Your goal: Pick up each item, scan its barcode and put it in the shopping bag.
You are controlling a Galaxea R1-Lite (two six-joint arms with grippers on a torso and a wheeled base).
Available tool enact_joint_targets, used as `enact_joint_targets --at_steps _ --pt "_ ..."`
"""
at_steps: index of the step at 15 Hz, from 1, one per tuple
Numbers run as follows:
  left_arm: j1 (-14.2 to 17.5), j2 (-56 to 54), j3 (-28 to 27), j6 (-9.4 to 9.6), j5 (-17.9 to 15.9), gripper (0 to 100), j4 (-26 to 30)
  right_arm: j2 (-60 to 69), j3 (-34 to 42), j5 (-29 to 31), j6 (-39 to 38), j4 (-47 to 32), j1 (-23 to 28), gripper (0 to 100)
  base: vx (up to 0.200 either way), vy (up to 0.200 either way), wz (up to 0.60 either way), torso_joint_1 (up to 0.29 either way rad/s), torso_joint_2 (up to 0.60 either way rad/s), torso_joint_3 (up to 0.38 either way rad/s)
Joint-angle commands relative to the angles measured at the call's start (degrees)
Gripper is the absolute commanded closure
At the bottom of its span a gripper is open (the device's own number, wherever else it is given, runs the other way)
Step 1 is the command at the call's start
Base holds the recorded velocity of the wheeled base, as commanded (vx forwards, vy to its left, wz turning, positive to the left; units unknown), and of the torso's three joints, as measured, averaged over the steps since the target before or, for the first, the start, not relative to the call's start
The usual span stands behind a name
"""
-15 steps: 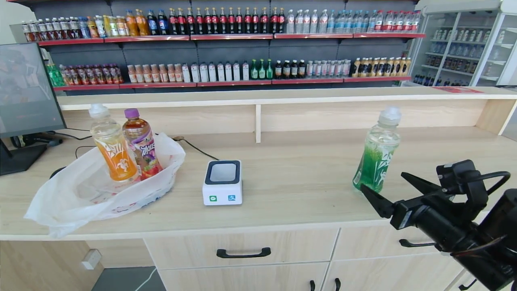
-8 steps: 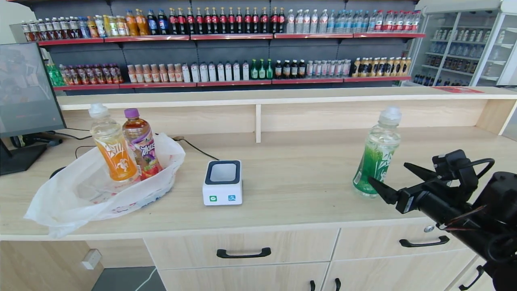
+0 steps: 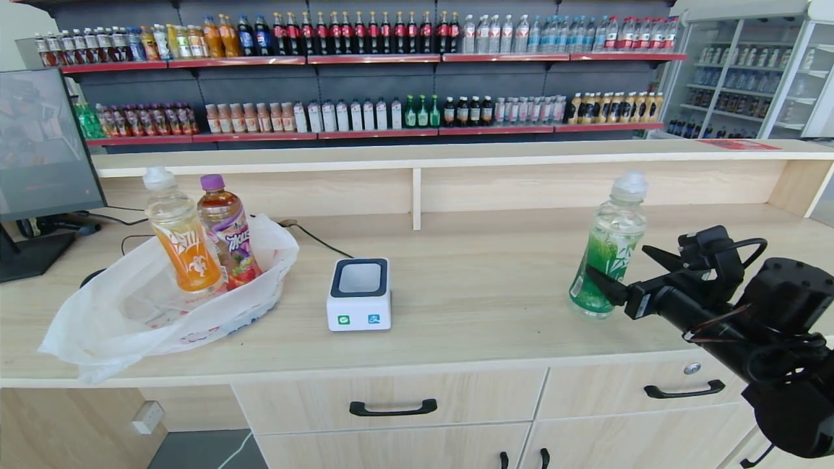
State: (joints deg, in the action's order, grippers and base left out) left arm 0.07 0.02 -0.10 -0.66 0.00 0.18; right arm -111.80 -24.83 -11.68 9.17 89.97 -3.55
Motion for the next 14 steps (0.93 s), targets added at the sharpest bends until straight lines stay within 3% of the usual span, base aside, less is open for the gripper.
enact_joint_targets --at_steps 1,14 --pt "0.01 -0.02 0.01 -0.04 0.00 0 -0.01 -3.07 -4.00 -0.01 -0.55 0.03 0.03 0 0.000 0.000 0.00 0.000 0.00 0.000" --pt "0.01 -0.02 0.01 -0.04 0.00 0 -0.01 -6.68 -7.69 0.08 -2.84 0.03 -0.76 0 0.000 0.000 0.00 0.000 0.00 0.000"
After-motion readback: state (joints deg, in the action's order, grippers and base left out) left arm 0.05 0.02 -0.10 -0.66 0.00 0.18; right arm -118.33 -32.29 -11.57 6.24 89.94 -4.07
